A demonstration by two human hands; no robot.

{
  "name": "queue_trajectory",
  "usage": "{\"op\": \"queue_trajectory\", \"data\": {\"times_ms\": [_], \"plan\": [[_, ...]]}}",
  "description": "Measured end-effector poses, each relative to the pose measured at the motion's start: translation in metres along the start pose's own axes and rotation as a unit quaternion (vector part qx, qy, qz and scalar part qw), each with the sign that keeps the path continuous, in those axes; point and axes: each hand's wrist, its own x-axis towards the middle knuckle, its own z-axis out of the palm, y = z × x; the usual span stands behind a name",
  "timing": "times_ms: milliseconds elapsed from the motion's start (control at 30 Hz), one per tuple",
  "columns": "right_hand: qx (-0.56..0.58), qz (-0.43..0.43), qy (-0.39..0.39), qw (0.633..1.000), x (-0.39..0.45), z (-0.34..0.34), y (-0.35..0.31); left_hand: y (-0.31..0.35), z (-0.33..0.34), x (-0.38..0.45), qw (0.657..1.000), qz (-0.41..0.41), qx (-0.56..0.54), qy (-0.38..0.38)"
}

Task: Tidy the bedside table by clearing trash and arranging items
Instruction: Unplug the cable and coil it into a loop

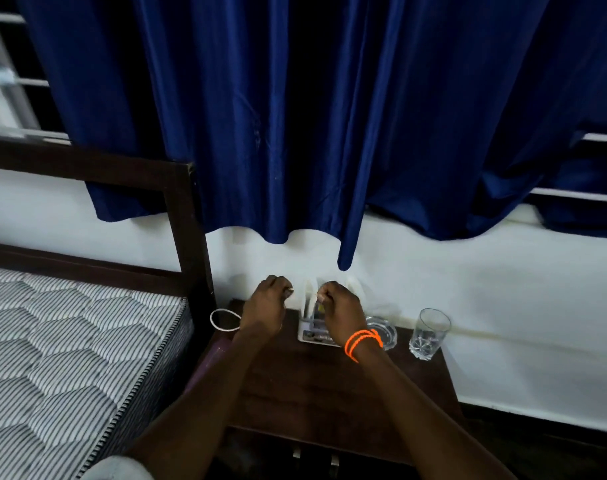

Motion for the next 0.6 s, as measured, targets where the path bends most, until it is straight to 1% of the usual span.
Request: {"op": "queue_trajectory", "data": {"times_ms": [100, 200, 267, 333, 400, 500, 600], "plan": [[0.048, 0.028, 0.029, 0.998, 0.006, -0.027, -0.017, 0.014, -0.020, 0.008, 1.000, 0.002, 0.004, 0.018], [0.103, 0.068, 0.027, 0.992, 0.005, -0.056, -0.036, 0.034, -0.040, 0.015, 0.999, -0.029, -0.013, 0.035], [0.125, 0.094, 0.014, 0.988, 0.004, -0.073, -0.047, 0.049, -0.053, 0.020, 0.997, -0.044, -0.045, 0.047], [0.130, 0.112, -0.005, 0.985, 0.002, -0.090, -0.058, 0.064, -0.068, 0.023, 0.995, -0.023, -0.084, 0.056], [0.133, 0.118, -0.011, 0.984, 0.000, -0.104, -0.070, 0.079, -0.086, 0.027, 0.993, 0.015, -0.105, 0.059], [0.175, 0.106, -0.016, 0.979, -0.002, -0.120, -0.093, 0.099, -0.109, 0.032, 0.990, 0.085, -0.094, 0.065], [0.203, 0.083, -0.012, 0.976, 0.003, -0.131, -0.121, 0.121, -0.131, 0.036, 0.984, 0.136, -0.094, 0.061]]}}
